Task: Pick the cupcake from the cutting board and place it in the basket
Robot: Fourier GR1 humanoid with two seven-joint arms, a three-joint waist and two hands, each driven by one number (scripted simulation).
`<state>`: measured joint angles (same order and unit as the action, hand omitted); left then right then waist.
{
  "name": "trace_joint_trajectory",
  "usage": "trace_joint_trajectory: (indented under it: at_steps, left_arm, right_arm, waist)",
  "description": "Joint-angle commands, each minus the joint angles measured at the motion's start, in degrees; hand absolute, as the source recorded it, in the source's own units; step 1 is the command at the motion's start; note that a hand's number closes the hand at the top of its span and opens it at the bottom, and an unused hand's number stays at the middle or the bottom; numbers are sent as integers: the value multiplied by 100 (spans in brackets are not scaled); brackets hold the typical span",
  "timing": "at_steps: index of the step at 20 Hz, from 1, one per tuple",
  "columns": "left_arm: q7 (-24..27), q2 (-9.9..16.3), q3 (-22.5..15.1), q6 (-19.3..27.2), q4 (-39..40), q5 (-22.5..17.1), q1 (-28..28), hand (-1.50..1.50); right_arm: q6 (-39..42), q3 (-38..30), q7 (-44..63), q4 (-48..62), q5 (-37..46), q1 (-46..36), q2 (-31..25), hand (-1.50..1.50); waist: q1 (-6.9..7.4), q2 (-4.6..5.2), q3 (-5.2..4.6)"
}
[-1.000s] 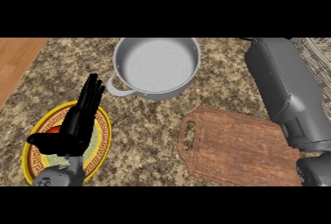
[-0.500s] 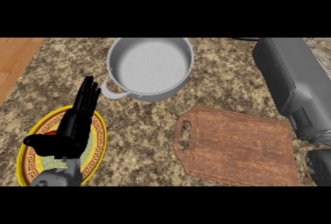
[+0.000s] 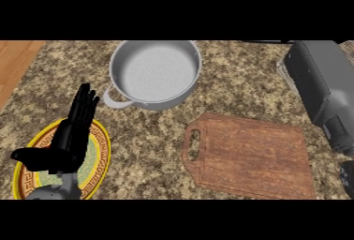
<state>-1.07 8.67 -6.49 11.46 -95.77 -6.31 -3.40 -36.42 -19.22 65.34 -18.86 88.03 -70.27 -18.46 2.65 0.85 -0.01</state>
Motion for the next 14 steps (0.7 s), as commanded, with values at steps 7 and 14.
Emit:
trace_joint_trajectory:
  at_steps: [7,14]
  left_arm:
    - [-188,28,74,17,-136,51,80,0]
    - [250,-146,64,-30,117,93,217,0]
  right_arm:
    - [-398,-291,452,107,32,531,-264,150]
    - [-315,-597,-180,292,-318,922,-462,150]
  waist:
    - [-114,-33,5]
    - [-154,-35,5]
